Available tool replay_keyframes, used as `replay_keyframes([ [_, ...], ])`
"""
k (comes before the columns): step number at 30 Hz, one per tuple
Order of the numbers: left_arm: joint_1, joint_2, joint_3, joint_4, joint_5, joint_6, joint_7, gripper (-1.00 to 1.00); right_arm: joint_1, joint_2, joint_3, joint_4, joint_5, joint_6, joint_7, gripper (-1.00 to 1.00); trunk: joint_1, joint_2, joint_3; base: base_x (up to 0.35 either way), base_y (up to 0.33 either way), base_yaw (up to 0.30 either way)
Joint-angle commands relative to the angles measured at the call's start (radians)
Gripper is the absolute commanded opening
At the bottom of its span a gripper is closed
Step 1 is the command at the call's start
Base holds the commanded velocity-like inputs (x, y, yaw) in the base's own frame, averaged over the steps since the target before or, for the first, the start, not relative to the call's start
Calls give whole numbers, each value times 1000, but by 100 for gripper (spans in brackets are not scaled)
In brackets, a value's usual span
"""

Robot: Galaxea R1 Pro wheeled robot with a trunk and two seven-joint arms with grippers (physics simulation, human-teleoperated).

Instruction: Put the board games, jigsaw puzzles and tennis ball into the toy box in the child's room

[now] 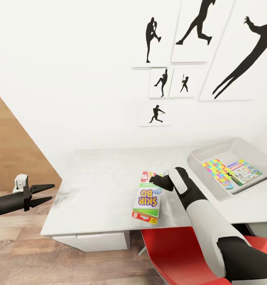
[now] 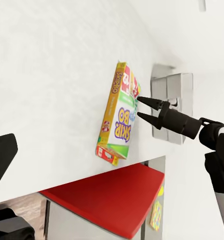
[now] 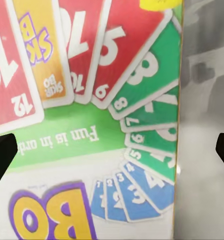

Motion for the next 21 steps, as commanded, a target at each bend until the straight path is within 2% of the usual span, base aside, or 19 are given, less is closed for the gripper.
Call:
replay_keyframes([
  [1, -1, 1, -1, 1, -7, 1, -10, 100, -1, 0, 3, -1, -11, 1, -10, 100, 1, -2, -3, 0, 0, 0],
  [14, -1, 1, -1, 1, -7, 1, -11, 100, -1, 0, 3, -1, -11, 0, -11, 100, 1, -2, -16, 0, 1, 0],
  [21, -1, 1, -1, 1, -7, 1, -11, 100, -1, 0, 4, -1, -11, 0, -11, 100, 1, -2, -17, 0, 110, 0],
])
